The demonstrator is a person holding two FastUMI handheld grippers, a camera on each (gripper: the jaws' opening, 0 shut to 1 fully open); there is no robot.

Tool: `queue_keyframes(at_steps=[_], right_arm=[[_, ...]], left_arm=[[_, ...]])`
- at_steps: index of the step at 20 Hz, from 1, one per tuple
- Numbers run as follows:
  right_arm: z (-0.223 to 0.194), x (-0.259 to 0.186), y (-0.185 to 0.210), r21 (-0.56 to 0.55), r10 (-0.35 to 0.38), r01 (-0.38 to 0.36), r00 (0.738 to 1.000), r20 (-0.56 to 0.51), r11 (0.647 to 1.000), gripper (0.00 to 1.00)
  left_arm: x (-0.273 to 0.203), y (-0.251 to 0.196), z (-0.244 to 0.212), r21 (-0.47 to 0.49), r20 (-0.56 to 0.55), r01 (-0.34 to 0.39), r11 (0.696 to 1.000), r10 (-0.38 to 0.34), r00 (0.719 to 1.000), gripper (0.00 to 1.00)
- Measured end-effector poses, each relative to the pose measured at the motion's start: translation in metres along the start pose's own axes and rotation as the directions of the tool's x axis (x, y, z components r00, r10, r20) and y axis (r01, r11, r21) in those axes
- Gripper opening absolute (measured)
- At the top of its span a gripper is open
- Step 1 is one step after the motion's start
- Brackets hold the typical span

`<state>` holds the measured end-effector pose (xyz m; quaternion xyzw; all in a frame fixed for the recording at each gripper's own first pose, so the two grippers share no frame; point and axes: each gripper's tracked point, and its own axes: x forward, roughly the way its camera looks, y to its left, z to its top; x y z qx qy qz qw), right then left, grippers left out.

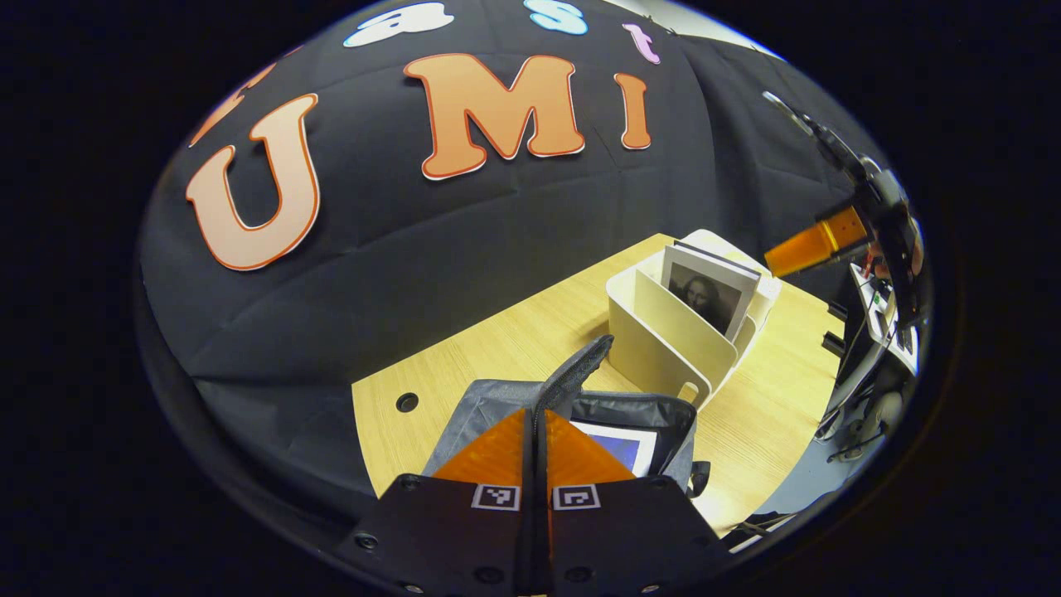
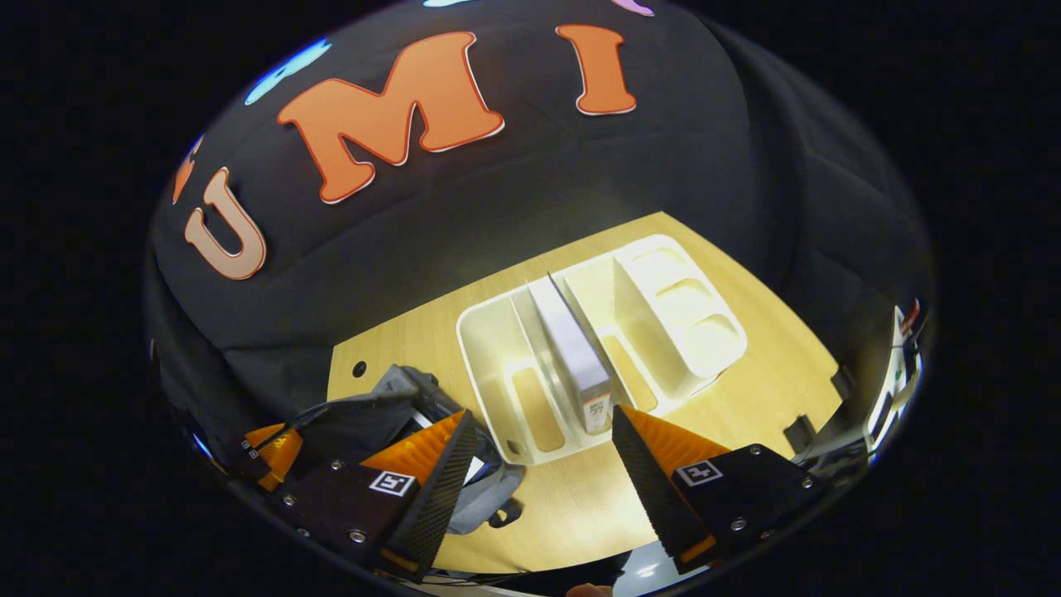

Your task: Open the schoolbag, grab two books from the bookshelf and put them into the schoolbag.

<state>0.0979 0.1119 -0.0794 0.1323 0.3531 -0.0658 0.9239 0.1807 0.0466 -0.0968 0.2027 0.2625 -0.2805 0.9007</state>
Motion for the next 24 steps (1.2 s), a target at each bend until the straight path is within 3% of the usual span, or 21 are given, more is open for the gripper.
queue_keyframes(at_steps=[4, 10, 16, 21, 24], right_arm=[[0.040, 0.008, 0.004, -0.100, -0.014, 0.012, 1.000, -0.022, 0.995, 0.98], [0.058, 0.058, 0.001, -0.272, -0.080, 0.037, 0.986, -0.148, 0.962, 0.99], [0.044, 0.117, -0.010, -0.361, -0.116, 0.012, 0.957, -0.267, 0.933, 0.99], [0.021, 0.144, -0.013, -0.335, -0.094, -0.032, 0.931, -0.353, 0.942, 1.00], [0.014, 0.152, -0.016, -0.318, -0.081, -0.049, 0.920, -0.384, 0.947, 0.83]], left_arm=[[0.000, 0.001, -0.002, -0.002, -0.011, -0.004, 1.000, 0.004, 1.000, 0.00], [0.003, 0.006, -0.007, -0.010, -0.037, -0.015, 1.000, 0.015, 0.999, 0.00], [0.010, 0.010, -0.010, -0.024, -0.061, -0.036, 0.999, 0.034, 0.998, 0.01], [0.011, 0.009, -0.010, -0.027, -0.073, -0.050, 0.998, 0.048, 0.996, 0.00], [0.011, 0.010, -0.012, -0.034, -0.082, -0.058, 0.998, 0.055, 0.995, 0.00]])
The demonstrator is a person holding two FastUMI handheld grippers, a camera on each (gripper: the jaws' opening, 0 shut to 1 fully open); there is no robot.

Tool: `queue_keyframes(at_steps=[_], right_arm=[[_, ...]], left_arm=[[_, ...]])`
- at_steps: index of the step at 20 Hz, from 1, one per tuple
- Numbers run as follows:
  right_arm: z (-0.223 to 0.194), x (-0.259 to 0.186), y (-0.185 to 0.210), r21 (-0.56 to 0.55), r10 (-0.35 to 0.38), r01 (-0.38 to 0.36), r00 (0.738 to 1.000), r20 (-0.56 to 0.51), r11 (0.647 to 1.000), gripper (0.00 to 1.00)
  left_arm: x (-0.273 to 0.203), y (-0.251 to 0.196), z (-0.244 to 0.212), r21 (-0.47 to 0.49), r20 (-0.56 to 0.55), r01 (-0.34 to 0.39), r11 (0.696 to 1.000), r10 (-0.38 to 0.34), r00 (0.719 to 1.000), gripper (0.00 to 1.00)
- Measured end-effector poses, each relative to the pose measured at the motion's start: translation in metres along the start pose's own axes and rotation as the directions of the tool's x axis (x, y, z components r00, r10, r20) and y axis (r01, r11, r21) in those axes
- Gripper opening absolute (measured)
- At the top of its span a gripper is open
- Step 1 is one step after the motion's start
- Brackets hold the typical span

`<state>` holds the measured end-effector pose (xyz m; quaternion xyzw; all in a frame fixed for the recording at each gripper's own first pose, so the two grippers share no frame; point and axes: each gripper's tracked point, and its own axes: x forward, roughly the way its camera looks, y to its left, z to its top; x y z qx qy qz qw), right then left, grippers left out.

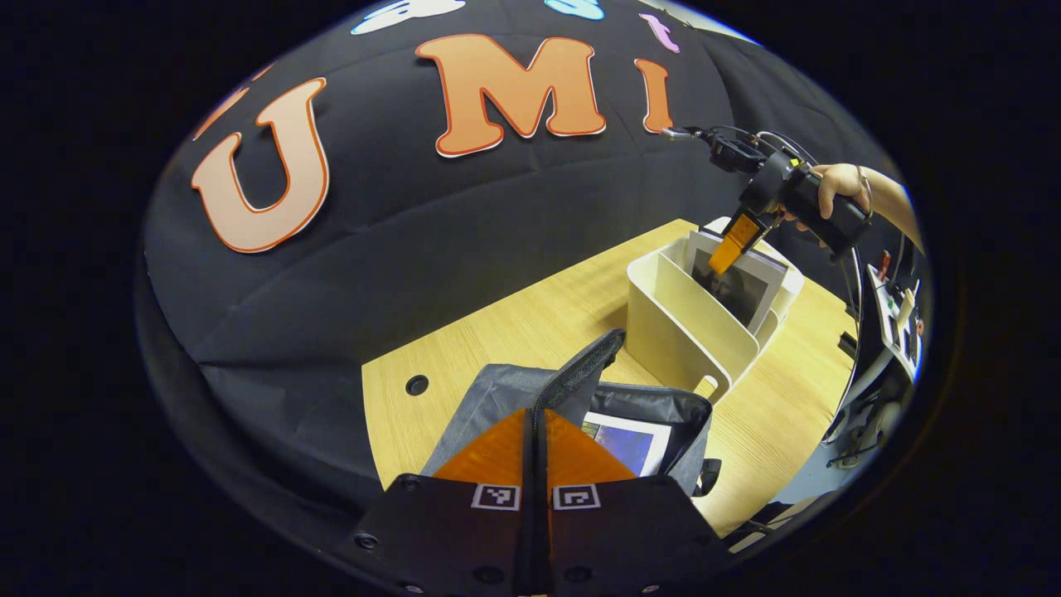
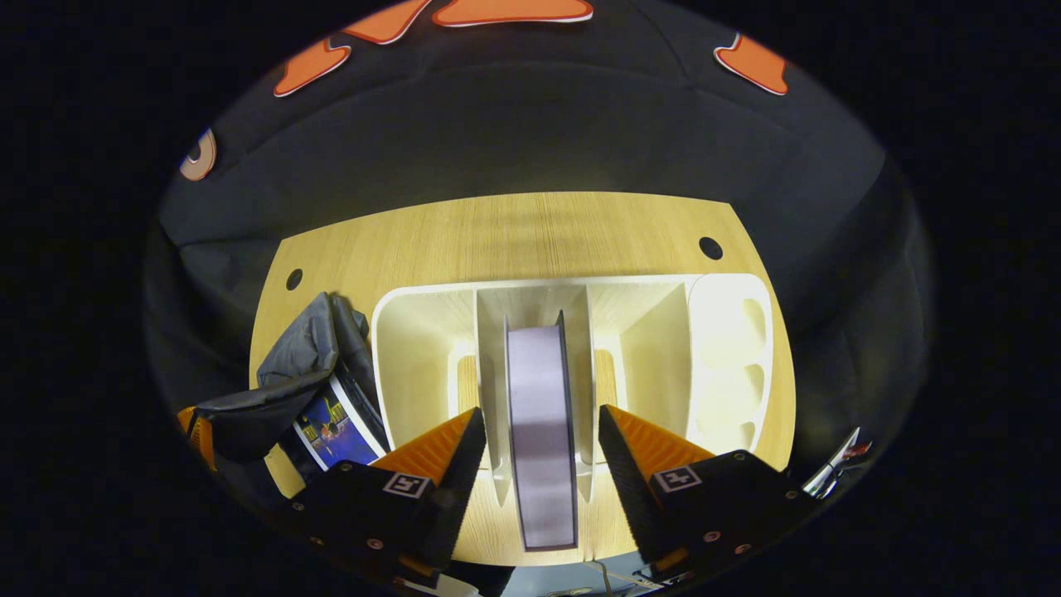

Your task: Open the schoolbag, grab two books from the bookshelf and put them into the schoolbag.

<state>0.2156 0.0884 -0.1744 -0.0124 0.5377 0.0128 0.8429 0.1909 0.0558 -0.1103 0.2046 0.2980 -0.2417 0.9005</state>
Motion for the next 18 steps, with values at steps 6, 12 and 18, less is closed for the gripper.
queue_keyframes(at_steps=[6, 12, 18], right_arm=[[-0.002, 0.002, 0.002, 0.007, 0.001, -0.001, 1.000, 0.002, 1.000, 0.35], [0.020, -0.068, 0.004, -0.043, -0.025, 0.030, 0.995, 0.096, 0.999, 0.34], [0.024, -0.159, 0.009, -0.047, -0.060, 0.072, 0.972, 0.227, 0.996, 0.32]], left_arm=[[-0.002, 0.000, -0.003, -0.011, -0.005, -0.008, 1.000, 0.007, 1.000, 0.01], [-0.003, -0.006, -0.005, -0.018, 0.007, 0.004, 1.000, -0.004, 1.000, 0.01], [-0.003, -0.007, -0.008, -0.006, 0.011, 0.015, 1.000, -0.015, 1.000, 0.00]])
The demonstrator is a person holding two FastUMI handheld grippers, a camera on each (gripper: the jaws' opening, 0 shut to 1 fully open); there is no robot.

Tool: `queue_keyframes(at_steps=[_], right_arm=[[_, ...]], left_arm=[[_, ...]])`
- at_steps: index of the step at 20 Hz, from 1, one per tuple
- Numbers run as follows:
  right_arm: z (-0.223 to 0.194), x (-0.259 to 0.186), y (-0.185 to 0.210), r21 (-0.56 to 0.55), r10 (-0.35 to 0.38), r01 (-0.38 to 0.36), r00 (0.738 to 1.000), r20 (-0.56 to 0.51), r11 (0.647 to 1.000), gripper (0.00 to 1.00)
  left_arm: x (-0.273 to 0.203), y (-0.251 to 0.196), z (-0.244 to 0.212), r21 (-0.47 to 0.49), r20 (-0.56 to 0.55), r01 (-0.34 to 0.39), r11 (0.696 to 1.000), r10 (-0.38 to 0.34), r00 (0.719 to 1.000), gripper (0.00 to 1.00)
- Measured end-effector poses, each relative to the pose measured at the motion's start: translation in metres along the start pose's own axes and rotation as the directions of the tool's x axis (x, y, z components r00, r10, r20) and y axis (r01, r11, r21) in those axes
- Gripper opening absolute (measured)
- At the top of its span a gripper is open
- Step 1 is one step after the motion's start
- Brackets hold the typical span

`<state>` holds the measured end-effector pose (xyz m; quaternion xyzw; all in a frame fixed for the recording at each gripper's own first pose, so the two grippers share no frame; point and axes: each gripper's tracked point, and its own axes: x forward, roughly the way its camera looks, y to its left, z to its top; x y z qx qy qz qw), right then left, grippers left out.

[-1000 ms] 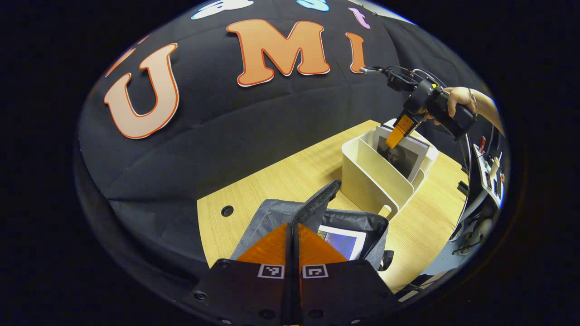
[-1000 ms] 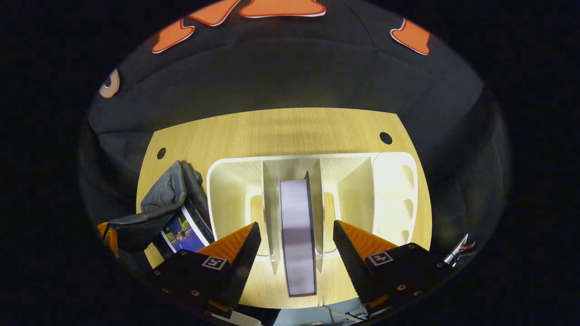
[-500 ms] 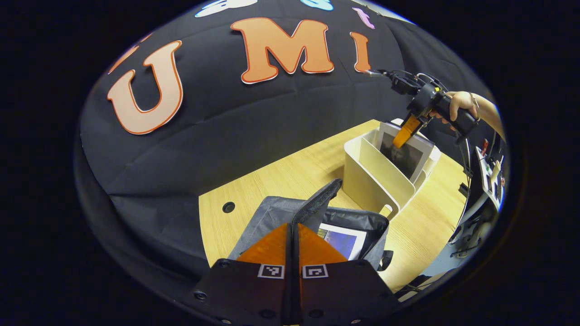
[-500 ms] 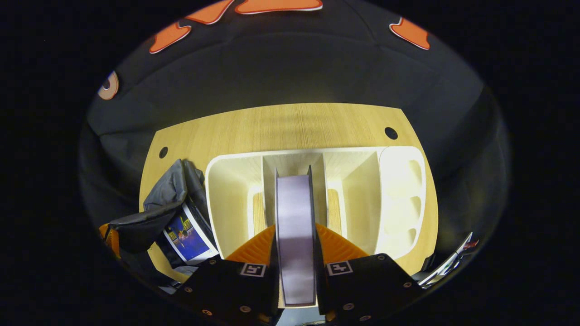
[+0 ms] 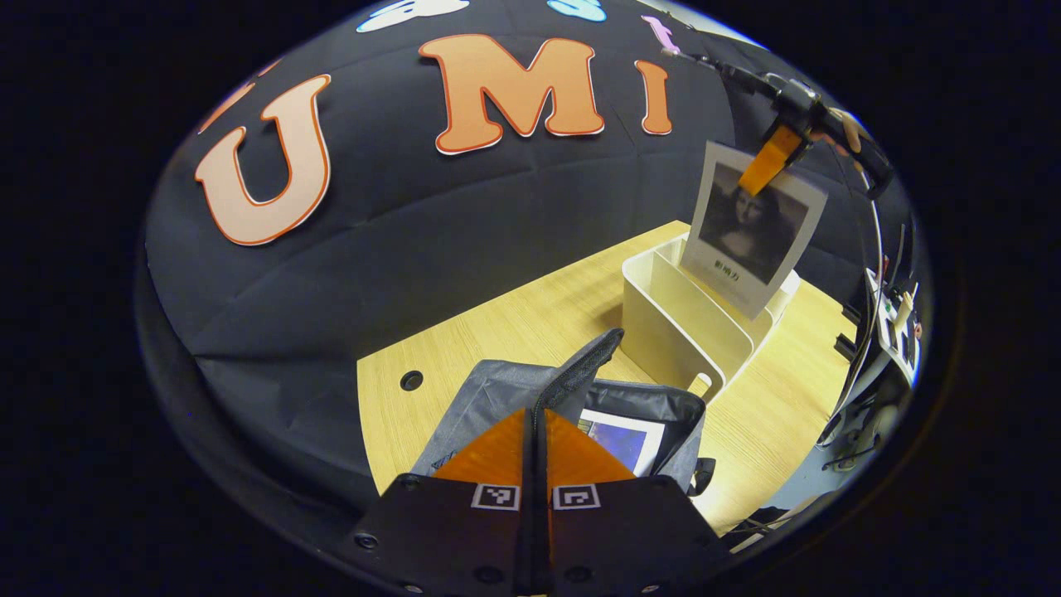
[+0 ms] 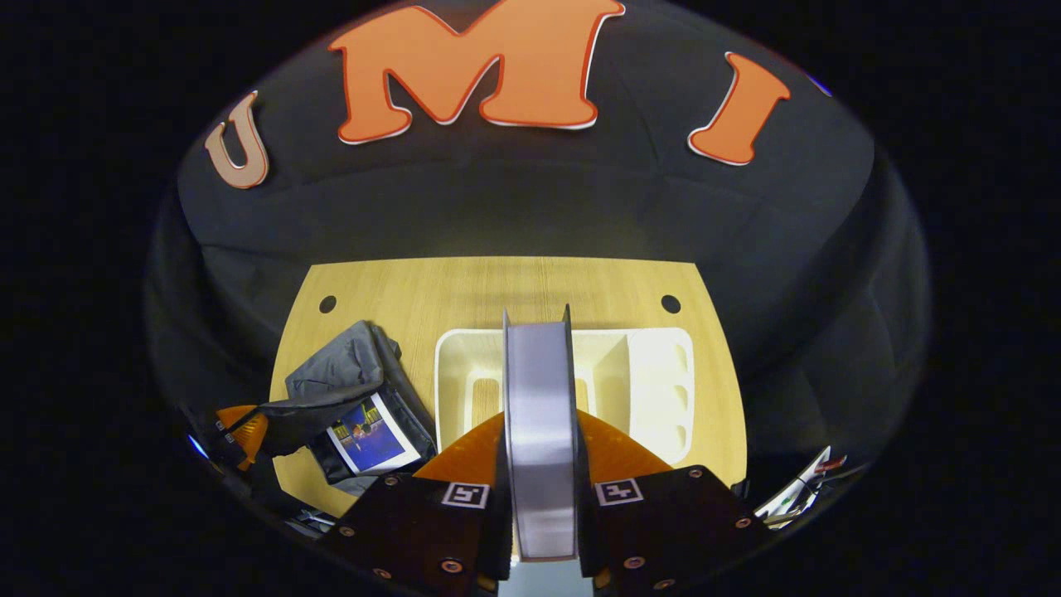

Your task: Open the schoolbag, grab two books from the bookshelf and put them into the schoolbag.

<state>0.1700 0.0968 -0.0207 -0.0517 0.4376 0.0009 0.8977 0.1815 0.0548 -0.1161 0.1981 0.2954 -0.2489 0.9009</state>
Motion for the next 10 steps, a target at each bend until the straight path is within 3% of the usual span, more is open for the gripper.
queue_keyframes(at_steps=[3, 6, 8, 10], right_arm=[[0.000, -0.045, 0.009, 0.073, 0.040, -0.046, 0.997, 0.070, 0.996, 0.32], [-0.015, -0.082, 0.022, 0.169, 0.130, -0.154, 0.981, 0.143, 0.974, 0.32], [-0.032, -0.098, 0.031, 0.249, 0.188, -0.233, 0.964, 0.189, 0.940, 0.32], [-0.050, -0.108, 0.038, 0.343, 0.252, -0.322, 0.939, 0.234, 0.882, 0.32]], left_arm=[[0.003, 0.000, 0.000, 0.003, 0.000, 0.010, 1.000, -0.010, 1.000, 0.00], [0.005, 0.003, 0.003, 0.025, -0.003, 0.010, 1.000, -0.010, 1.000, 0.00], [0.005, 0.007, 0.006, 0.040, -0.001, 0.003, 0.999, -0.003, 1.000, 0.00], [0.006, 0.009, 0.010, 0.043, 0.003, 0.007, 0.999, -0.007, 1.000, 0.01]])
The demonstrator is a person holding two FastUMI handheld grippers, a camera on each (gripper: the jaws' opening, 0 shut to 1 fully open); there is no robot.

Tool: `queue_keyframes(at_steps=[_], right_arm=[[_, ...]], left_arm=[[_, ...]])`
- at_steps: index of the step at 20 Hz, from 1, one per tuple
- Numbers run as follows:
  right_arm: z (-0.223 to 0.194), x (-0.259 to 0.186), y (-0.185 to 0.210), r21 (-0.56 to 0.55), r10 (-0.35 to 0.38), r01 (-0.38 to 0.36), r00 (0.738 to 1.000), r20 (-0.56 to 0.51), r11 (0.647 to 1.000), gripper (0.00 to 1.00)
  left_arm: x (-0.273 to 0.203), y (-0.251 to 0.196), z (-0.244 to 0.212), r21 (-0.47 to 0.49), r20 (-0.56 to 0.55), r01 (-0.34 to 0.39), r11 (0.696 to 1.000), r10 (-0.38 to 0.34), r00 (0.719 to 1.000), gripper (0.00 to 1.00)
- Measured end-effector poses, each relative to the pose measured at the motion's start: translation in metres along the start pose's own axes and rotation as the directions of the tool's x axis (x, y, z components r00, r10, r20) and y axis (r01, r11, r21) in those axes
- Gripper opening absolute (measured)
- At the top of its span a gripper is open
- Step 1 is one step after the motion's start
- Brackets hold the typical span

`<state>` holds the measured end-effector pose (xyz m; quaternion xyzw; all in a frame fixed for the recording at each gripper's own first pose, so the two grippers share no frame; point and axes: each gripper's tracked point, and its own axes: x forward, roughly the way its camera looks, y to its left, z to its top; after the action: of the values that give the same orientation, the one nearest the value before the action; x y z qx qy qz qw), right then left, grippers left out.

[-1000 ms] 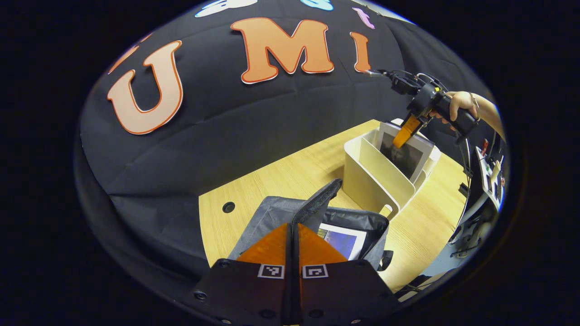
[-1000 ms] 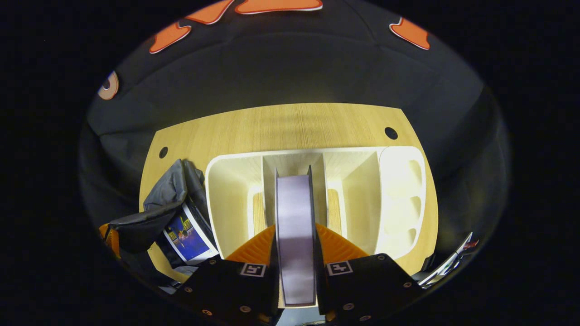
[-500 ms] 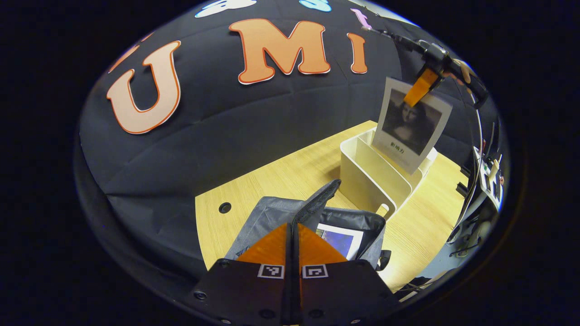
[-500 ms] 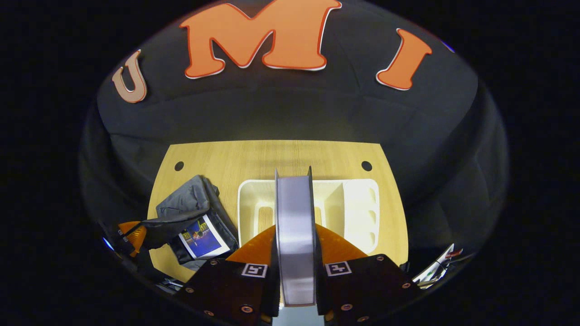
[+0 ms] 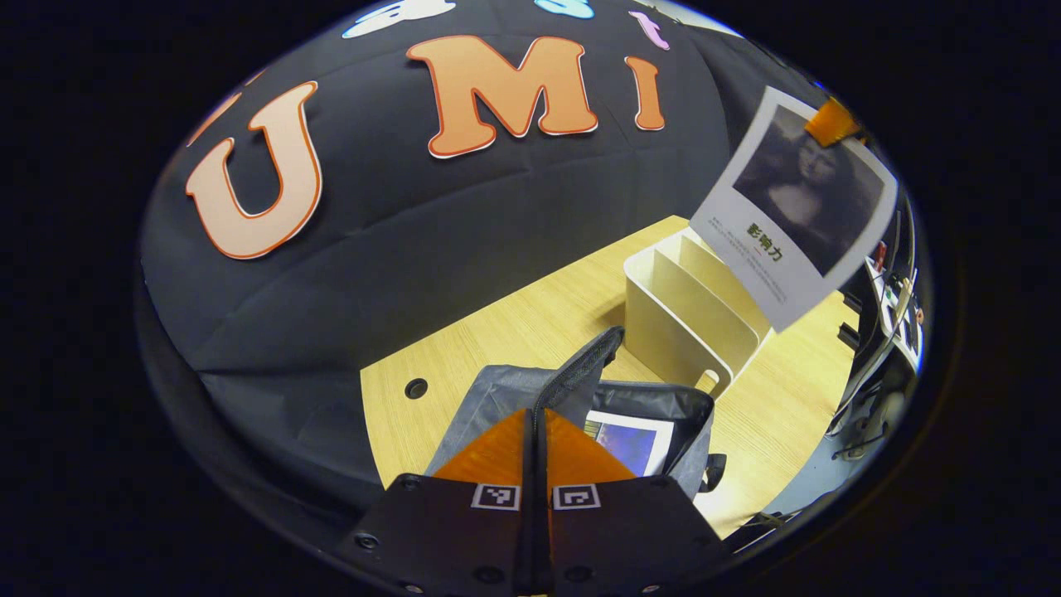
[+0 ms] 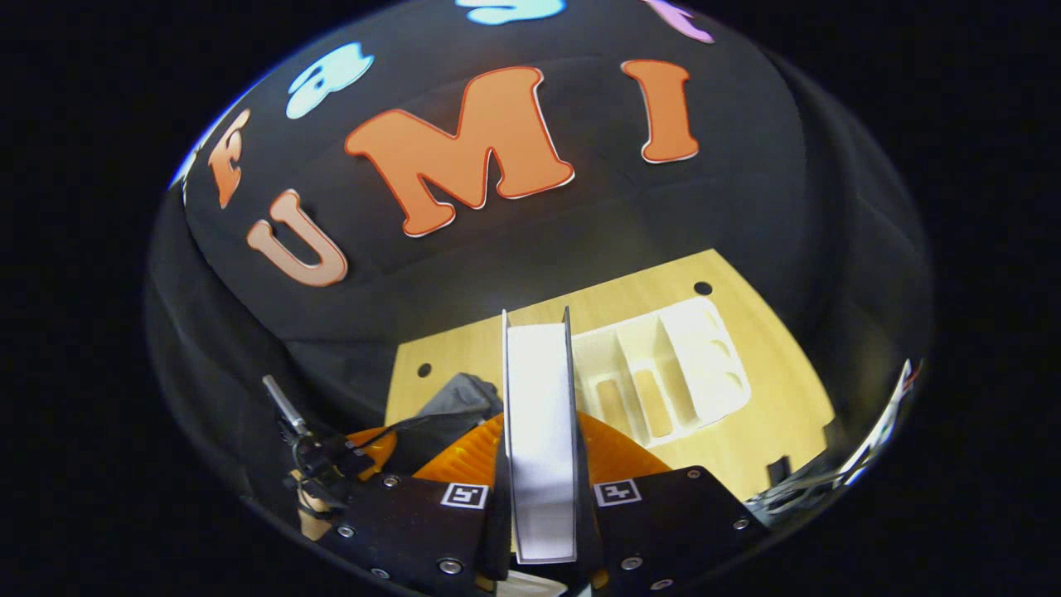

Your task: Open the schoolbag, grab two books from the bookshelf and put them into the schoolbag.

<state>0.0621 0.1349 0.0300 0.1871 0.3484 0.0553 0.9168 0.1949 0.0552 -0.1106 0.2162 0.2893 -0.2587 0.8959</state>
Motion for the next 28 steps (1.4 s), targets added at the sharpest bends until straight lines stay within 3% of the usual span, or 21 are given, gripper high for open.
queue_keyframes(at_steps=[3, 5, 12, 15, 18, 24, 28], right_arm=[[-0.047, 0.010, -0.003, 0.161, 0.086, -0.088, 0.996, 0.022, 0.983, 0.31], [-0.079, 0.024, -0.002, 0.271, 0.145, -0.148, 0.989, 0.031, 0.951, 0.31], [-0.181, 0.104, 0.013, 0.571, 0.310, -0.290, 0.949, 0.065, 0.768, 0.31], [-0.214, 0.143, 0.014, 0.659, 0.328, -0.301, 0.941, 0.086, 0.689, 0.31], [-0.221, 0.177, 0.025, 0.710, 0.326, -0.321, 0.935, 0.135, 0.627, 0.31], [-0.233, 0.228, 0.061, 0.728, 0.322, -0.318, 0.936, 0.140, 0.607, 0.31], [-0.223, 0.248, 0.073, 0.746, 0.277, -0.314, 0.944, 0.179, 0.588, 0.31]], left_arm=[[-0.001, 0.001, 0.005, 0.017, -0.001, 0.004, 1.000, -0.004, 1.000, 0.00], [0.000, 0.004, 0.008, 0.030, 0.002, -0.001, 1.000, 0.001, 1.000, 0.00], [-0.001, 0.007, 0.018, 0.079, 0.005, -0.025, 0.997, 0.025, 1.000, 0.00], [-0.002, 0.007, 0.021, 0.089, 0.015, -0.030, 0.996, 0.028, 0.999, 0.00], [-0.006, 0.008, 0.025, 0.093, 0.029, -0.038, 0.995, 0.035, 0.999, 0.00], [-0.012, 0.005, 0.031, 0.113, 0.046, -0.041, 0.993, 0.036, 0.998, 0.00], [-0.019, 0.000, 0.037, 0.131, 0.063, -0.034, 0.991, 0.026, 0.998, 0.01]])
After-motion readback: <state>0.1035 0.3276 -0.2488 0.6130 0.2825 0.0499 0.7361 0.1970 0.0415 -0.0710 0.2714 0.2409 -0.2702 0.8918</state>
